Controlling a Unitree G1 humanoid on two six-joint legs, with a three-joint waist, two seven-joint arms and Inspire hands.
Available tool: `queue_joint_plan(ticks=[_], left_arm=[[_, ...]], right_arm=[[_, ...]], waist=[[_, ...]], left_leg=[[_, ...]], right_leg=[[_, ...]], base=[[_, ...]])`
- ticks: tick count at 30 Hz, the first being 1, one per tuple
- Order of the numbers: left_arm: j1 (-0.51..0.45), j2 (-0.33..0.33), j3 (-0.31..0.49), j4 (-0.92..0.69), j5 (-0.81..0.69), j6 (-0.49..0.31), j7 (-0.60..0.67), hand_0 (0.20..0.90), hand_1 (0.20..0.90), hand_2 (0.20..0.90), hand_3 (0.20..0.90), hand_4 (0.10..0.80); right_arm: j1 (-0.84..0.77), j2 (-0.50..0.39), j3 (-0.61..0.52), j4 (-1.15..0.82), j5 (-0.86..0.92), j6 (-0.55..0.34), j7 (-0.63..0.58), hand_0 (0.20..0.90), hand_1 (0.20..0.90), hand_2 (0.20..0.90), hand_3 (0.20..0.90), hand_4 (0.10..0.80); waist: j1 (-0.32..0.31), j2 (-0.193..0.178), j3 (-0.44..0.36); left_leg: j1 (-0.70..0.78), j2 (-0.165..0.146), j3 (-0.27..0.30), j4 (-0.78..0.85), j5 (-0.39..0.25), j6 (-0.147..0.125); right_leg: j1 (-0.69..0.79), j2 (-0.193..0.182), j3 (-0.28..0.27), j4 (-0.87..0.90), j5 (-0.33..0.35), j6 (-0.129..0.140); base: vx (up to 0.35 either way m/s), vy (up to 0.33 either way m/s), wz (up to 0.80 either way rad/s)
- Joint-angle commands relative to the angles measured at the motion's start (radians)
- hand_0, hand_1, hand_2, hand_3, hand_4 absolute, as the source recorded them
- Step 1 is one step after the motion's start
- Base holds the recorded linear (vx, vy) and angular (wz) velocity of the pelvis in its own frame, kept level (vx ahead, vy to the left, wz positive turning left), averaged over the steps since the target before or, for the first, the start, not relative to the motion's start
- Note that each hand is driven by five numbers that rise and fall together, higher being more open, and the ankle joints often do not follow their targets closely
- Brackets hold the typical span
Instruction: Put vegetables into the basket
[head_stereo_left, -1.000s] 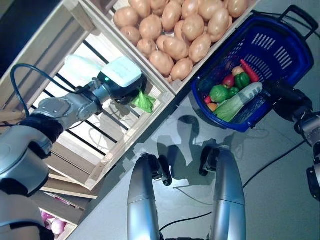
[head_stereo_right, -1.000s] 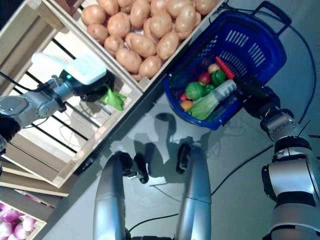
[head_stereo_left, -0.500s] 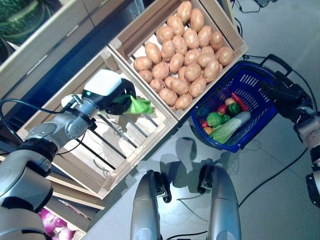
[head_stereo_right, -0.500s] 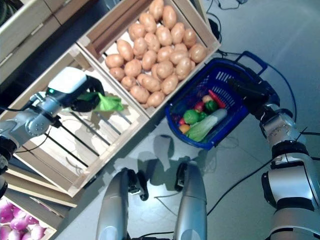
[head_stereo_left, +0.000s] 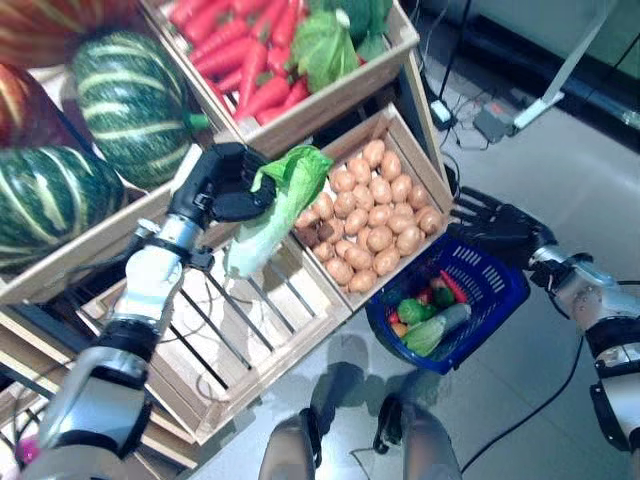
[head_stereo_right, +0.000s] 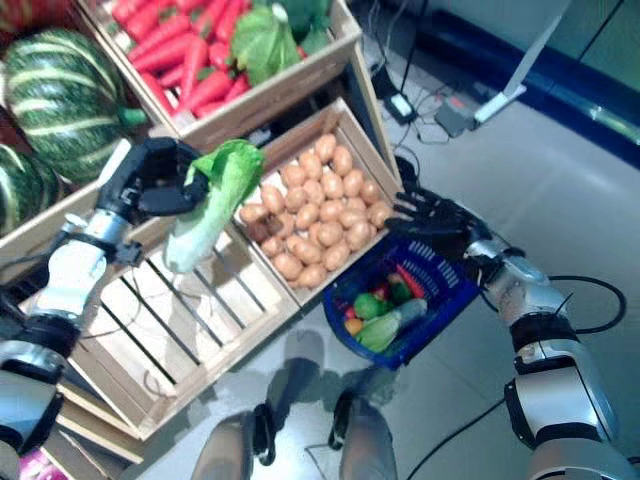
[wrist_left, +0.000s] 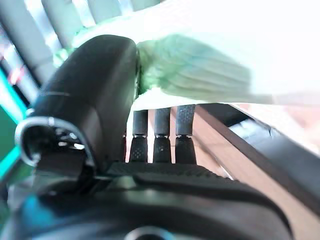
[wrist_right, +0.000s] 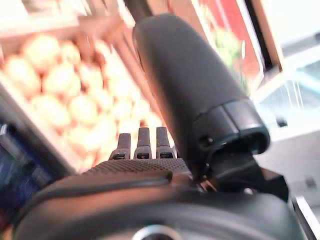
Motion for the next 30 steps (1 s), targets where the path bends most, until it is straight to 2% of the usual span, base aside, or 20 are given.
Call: queue_joint_plan(ticks=[1,4,5,11,14,30], left_arm=[[0.04,-0.017,0.115,-0.108,-0.194,-0.05,-0.042,0.3,0.3,0.3,0.3,0.4],[0.058,-0.072,0.124,-0.144,-0.236,-0.019,-0.049,0.3,0.3,0.3,0.3,0.4],[0.074,-0.1,0.13,-0.176,-0.26,0.001,-0.05,0.3,0.3,0.3,0.3,0.4],[0.11,-0.167,0.131,-0.246,-0.295,0.007,-0.037,0.3,0.3,0.3,0.3,0.4],[0.107,-0.202,0.119,-0.27,-0.298,0.019,-0.02,0.3,0.3,0.3,0.3,0.4],[0.128,-0.323,0.037,-0.291,-0.36,0.036,-0.024,0.3,0.3,0.3,0.3,0.4]], right_arm=[[0.033,0.042,0.018,-0.008,0.003,0.053,0.112,0.9,0.9,0.9,0.9,0.8],[0.022,0.081,0.053,-0.067,0.031,0.081,0.093,0.9,0.9,0.9,0.9,0.8],[0.026,0.106,0.073,-0.144,0.059,0.119,0.076,0.9,0.9,0.9,0.9,0.8],[0.043,0.146,0.127,-0.299,0.048,0.164,0.078,0.9,0.9,0.9,0.9,0.8],[0.032,0.169,0.16,-0.368,0.046,0.189,0.057,0.9,0.9,0.9,0.9,0.8],[-0.033,0.25,0.269,-0.367,-0.065,0.184,-0.031,0.9,0.9,0.9,0.9,0.8]], waist=[[0.009,-0.033,-0.24],[0.01,-0.039,-0.265],[0.011,-0.041,-0.28],[0.014,-0.046,-0.304],[0.019,-0.047,-0.312],[0.041,-0.054,-0.308]], left_leg=[[0.094,-0.049,0.007,-0.124,0.001,0.038],[0.158,-0.062,0.004,-0.233,0.052,0.03],[0.187,-0.07,0.0,-0.287,0.073,0.027],[0.254,-0.089,-0.014,-0.422,0.117,0.027],[0.275,-0.098,-0.029,-0.472,0.132,0.028],[0.292,-0.108,-0.056,-0.476,0.118,0.036]], right_leg=[[0.229,0.013,0.015,-0.311,0.064,0.036],[0.296,0.036,0.017,-0.409,0.106,0.043],[0.323,0.047,0.022,-0.456,0.126,0.048],[0.383,0.074,0.02,-0.567,0.175,0.059],[0.387,0.083,0.017,-0.567,0.173,0.061],[0.404,0.089,0.001,-0.567,0.165,0.057]], base=[[0.119,-0.032,0.03],[0.13,-0.031,0.1],[0.127,-0.018,0.03],[0.091,-0.006,0.08],[0.07,-0.004,0.07],[0.011,-0.004,0.06]])
